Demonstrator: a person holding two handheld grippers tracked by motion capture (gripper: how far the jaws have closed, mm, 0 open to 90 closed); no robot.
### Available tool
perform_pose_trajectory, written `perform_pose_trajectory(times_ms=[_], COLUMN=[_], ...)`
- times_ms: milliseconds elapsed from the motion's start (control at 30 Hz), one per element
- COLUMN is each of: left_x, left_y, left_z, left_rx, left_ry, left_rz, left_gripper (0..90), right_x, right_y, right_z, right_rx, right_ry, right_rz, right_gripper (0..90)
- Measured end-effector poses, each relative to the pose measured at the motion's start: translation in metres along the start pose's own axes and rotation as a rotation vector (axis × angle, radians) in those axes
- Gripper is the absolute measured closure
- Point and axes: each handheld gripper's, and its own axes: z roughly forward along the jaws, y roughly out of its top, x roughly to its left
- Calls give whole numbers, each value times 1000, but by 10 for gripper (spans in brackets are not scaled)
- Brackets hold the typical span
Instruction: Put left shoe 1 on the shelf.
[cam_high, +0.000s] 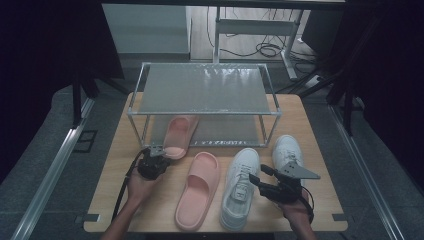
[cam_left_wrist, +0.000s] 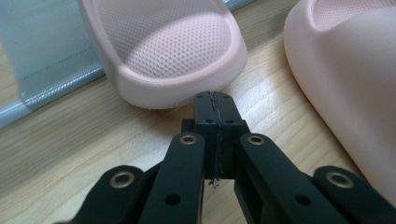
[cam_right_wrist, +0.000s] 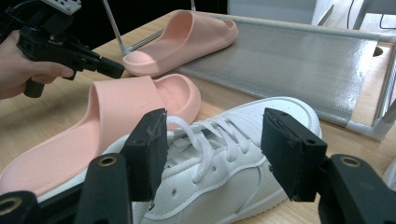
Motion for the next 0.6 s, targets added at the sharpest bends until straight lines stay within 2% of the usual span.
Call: perform_pose_trajectory(times_ms=[600], left_x=[-3], left_y=[15], left_z=[18], left_rx=[-14], left_ry=[4], left_rz=[-5], left_gripper=[900], right_x=[0], right_y=[-1], right_z=[1], right_rx=[5], right_ry=[-1], right_rz=[1], right_gripper=[418])
